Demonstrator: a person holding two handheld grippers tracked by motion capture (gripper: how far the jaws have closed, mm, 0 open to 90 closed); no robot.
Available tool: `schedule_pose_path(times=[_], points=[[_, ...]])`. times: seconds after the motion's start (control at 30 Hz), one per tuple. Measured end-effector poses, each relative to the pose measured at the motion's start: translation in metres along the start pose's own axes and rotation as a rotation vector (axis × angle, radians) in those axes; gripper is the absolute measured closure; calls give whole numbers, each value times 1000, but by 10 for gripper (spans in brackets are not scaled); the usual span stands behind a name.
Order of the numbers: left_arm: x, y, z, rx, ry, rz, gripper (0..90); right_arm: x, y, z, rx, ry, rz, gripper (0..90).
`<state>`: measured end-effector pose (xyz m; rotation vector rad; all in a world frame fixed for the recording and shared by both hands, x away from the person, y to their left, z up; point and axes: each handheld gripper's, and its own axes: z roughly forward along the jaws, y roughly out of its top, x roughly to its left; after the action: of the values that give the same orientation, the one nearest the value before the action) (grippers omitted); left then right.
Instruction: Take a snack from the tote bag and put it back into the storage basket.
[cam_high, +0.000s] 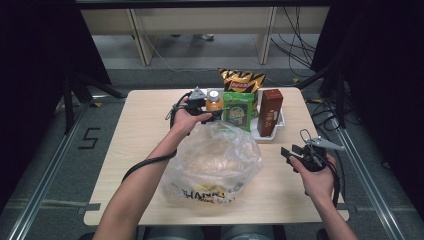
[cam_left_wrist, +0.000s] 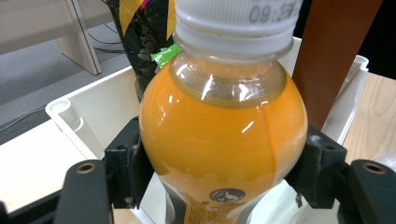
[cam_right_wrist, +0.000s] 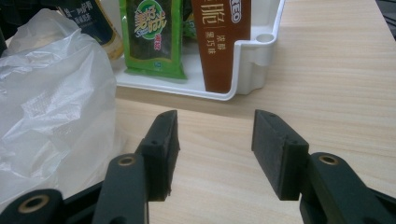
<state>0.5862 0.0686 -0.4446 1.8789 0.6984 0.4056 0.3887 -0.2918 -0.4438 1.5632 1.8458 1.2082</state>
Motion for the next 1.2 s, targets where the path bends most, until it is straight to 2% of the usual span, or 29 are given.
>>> schedule_pose_path(times=[0.73,0.8,0.87,0.9,1.0,1.03,1.07,1.13,1.2], points=[[3,-12,5,44,-3,-6,309,1,0,0,14,5,17,513],[3,-13,5,49,-4,-4,309,1,0,0,12,5,12,513],[2,-14,5,60,-1,-19,309,-1,1,0,8,2,-20,513],[2,-14,5,58,-1,-23,309,1,0,0,12,7,18,513],[2,-14,5,59,-1,-24,308,1,0,0,14,5,17,512],[3,-14,6,53,-9,-11,308,1,0,0,13,8,19,512],[3,-13,6,54,-10,-10,308,1,0,-1,18,10,17,512],[3,-14,6,56,-6,-14,308,-1,1,0,14,9,-23,512],[3,-14,5,56,3,-39,307,-2,1,0,9,7,-26,511]])
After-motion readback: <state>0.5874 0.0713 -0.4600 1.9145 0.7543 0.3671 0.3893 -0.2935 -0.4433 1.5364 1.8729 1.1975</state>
